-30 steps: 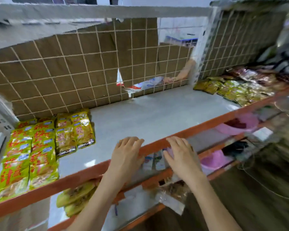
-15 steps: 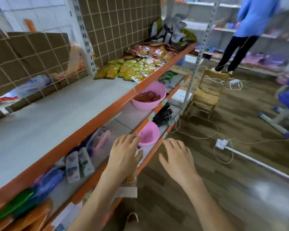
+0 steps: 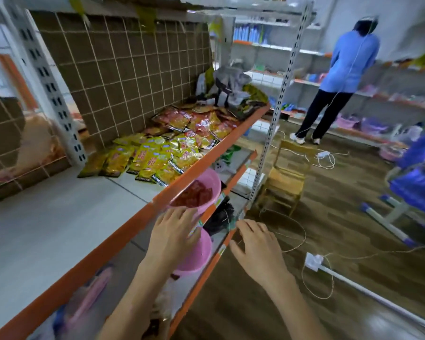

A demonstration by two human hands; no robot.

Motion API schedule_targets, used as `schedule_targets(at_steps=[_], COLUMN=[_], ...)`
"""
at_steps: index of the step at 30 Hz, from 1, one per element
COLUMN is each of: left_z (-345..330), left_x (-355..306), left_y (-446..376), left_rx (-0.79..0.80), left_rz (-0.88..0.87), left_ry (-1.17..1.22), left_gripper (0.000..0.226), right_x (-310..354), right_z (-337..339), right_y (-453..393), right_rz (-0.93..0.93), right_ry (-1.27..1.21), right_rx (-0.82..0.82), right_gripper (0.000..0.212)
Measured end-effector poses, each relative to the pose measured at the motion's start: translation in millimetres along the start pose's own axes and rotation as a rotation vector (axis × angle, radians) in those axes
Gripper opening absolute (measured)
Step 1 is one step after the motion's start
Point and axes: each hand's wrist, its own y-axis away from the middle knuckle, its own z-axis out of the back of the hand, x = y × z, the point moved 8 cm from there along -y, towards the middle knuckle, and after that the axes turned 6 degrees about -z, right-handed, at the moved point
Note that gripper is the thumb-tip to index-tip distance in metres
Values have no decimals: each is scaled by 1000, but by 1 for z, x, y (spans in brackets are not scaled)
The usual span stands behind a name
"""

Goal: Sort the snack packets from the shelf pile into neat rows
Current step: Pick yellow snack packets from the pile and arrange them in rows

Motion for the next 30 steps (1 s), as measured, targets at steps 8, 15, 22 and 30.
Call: schedule_targets(at_steps=[8, 15, 22, 30], left_z=[-8, -3, -8, -32], left_x=[67, 144, 229, 255], left_y=[-92, -115, -131, -130], left_rx=[26, 23, 29, 199], left_rz=[168, 444, 800, 1003], left_ry=[15, 33, 25, 62], left_gripper=[45, 49, 43, 50], right_x=[13, 66, 122, 166], right_z=[11, -9, -27, -66], right_y=[-135, -230, -330, -388], right_rz=[126, 312, 485, 581], right_ry=[-42, -153, -176, 56], right_rx=[-21, 32, 135, 355], right_gripper=[41, 36, 38, 75])
